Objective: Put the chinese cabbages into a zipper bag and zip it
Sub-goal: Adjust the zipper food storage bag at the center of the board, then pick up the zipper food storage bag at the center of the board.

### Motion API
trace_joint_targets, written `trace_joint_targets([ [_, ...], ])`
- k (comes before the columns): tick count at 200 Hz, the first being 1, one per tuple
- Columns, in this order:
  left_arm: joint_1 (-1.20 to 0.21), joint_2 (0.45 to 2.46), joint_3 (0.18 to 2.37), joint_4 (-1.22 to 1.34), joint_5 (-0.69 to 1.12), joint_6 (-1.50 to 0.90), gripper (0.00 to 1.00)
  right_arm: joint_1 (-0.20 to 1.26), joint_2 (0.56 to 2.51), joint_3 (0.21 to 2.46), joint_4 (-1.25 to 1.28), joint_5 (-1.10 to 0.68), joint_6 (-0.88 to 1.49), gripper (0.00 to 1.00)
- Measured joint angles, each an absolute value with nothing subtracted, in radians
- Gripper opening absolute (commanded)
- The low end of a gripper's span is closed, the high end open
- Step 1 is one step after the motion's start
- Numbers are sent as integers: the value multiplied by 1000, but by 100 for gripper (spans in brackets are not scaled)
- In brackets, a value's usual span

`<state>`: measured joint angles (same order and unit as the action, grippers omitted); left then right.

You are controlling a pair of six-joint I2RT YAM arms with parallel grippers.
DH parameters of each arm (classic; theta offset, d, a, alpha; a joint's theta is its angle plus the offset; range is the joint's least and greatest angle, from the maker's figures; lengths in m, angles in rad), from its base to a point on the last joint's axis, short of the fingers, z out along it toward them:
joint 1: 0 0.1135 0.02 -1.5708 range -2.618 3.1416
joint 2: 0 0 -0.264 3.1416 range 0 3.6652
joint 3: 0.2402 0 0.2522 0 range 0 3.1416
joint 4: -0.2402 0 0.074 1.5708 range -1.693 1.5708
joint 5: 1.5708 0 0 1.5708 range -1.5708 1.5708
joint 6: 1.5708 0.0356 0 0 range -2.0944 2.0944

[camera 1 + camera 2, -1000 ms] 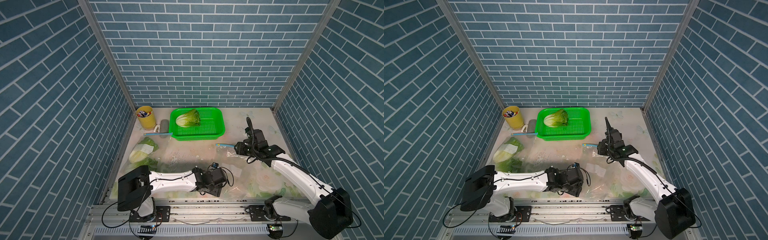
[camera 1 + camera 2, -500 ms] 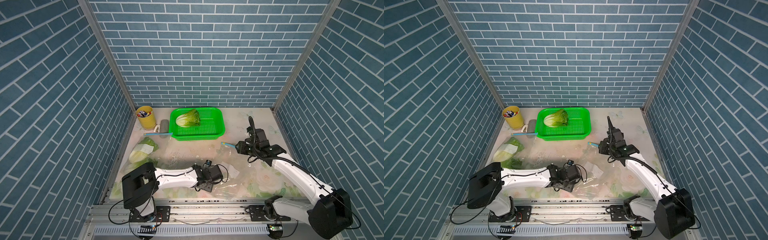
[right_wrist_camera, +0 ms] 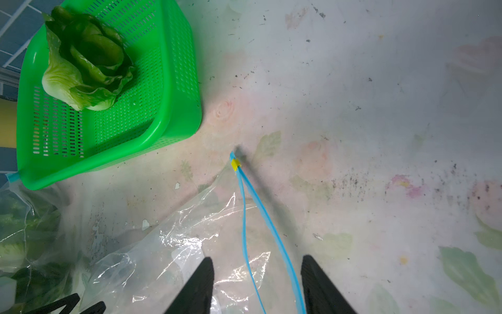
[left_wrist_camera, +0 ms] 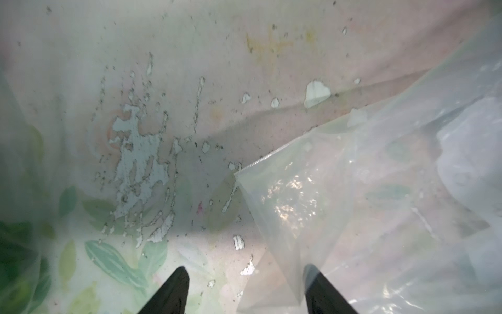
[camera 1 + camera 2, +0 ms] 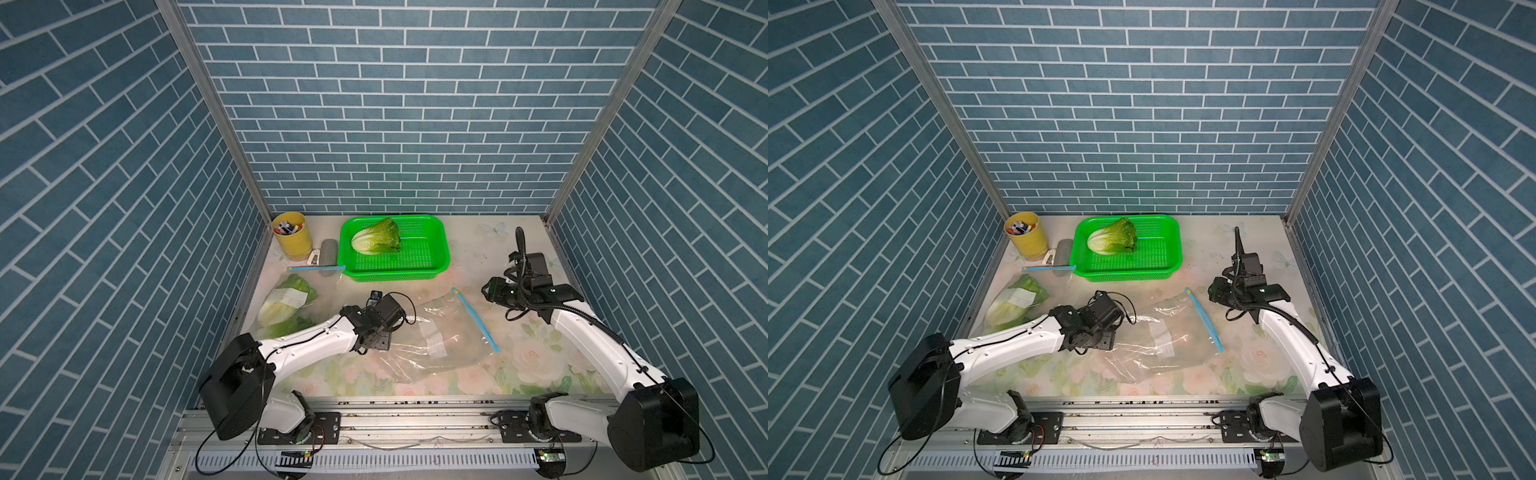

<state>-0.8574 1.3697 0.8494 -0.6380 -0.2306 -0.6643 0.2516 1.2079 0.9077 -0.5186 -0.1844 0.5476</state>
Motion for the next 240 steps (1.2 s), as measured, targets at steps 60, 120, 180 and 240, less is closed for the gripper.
trace_joint_targets([
  [60, -928, 1311, 886, -612, -193, -688, 68, 156, 1273, 825, -513, -313, 581, 47],
  [120, -984, 1438, 920, -520, -170, -704, 69, 154, 1373, 720, -438, -429, 609, 41],
  [180, -987, 1441, 922, -482, -172, -720, 70, 154, 1434, 695, -347, -500, 625, 37],
  [240, -987, 1427, 921, -476, -192, -730, 71, 173, 1475, 688, -309, -529, 633, 23],
])
